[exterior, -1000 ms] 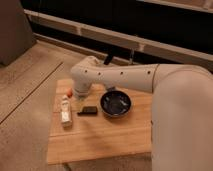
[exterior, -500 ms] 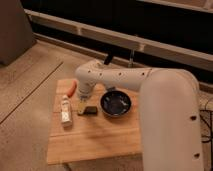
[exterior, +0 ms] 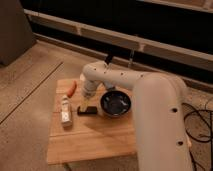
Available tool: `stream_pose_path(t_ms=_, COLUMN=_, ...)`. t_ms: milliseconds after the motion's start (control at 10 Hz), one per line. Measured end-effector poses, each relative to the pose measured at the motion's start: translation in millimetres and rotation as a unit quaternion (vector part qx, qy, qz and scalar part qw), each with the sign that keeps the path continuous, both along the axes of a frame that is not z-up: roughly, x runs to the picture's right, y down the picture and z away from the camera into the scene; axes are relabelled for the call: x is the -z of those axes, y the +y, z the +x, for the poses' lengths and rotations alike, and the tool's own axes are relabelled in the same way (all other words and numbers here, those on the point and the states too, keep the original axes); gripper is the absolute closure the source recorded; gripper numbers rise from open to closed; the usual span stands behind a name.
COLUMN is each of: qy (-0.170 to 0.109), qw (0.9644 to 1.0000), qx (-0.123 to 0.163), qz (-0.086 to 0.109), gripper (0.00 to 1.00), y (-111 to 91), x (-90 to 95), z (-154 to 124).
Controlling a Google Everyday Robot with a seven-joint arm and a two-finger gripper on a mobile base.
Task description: Place the eraser on the white sponge
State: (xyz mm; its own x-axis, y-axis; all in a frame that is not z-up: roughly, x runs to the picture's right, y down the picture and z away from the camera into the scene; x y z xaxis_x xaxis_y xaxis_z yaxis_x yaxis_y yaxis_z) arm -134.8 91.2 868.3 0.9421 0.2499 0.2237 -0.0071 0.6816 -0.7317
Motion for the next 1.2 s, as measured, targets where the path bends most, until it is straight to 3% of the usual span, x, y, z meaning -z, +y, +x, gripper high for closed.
stream_pose_path(t_ms=400, qy=-0.052, qw=0.9966, qx=0.042, qz=-0.047, gripper=0.35, y=18.8, x=-5.1, z=-16.3)
stream_pose_path(t_ms=500, qy=-0.054, qw=0.9951, qx=0.06, qz=-0.057, gripper=0.35, y=24.0, x=-7.0, z=-15.4)
stream_pose_path(t_ms=600, qy=-0.052, qw=0.991, qx=0.097, qz=-0.076, gripper=0.35, y=33.6, x=-11.0, z=-11.9)
stream_pose_path(t_ms=800, qy=-0.038, qw=0.9857, qx=0.138, qz=-0.089, gripper=0.35, y=36.2, x=-17.6, z=-3.2)
stream_pose_path(t_ms=1000, qy=-0.025, qw=0.9804, qx=0.183, qz=-0.068, gripper=0.35, y=25.0, x=-27.5, z=-1.9)
stream_pose_path(t_ms=1200, qy=-0.024, qw=0.9784, qx=0.202, qz=-0.037, gripper=0.35, y=13.1, x=-33.1, z=-8.6)
